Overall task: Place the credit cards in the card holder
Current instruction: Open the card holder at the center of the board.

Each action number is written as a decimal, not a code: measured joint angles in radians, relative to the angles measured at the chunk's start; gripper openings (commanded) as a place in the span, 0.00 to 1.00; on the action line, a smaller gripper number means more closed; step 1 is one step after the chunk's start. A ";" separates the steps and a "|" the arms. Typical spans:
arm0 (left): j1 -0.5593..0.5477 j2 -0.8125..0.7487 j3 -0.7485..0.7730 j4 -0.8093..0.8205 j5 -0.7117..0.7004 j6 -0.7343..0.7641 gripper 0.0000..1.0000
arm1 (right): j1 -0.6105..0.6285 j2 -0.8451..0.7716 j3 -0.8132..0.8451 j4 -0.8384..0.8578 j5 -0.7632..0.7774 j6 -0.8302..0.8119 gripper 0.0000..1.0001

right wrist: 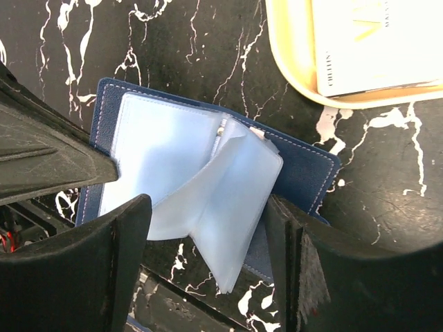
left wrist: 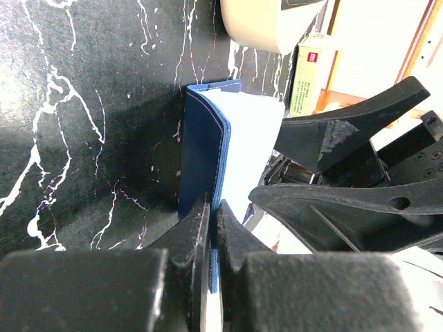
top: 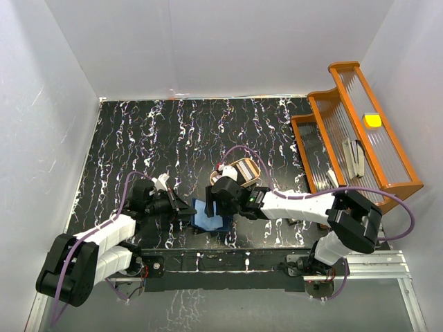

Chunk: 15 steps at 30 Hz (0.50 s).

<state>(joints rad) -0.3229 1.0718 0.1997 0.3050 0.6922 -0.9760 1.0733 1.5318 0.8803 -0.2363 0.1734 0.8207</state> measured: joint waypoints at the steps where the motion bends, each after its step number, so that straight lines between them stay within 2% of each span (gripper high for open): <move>1: 0.000 0.000 0.000 0.000 0.000 0.000 0.00 | 0.000 -0.004 0.000 -0.008 0.008 -0.005 0.65; 15: 0.000 0.002 0.000 0.000 0.000 0.004 0.00 | 0.002 -0.022 0.014 -0.023 0.003 -0.050 0.69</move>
<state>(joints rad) -0.3229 1.0737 0.1997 0.3046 0.6918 -0.9722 1.0748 1.5101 0.8940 -0.2588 0.1768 0.7704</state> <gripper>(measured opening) 0.022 0.691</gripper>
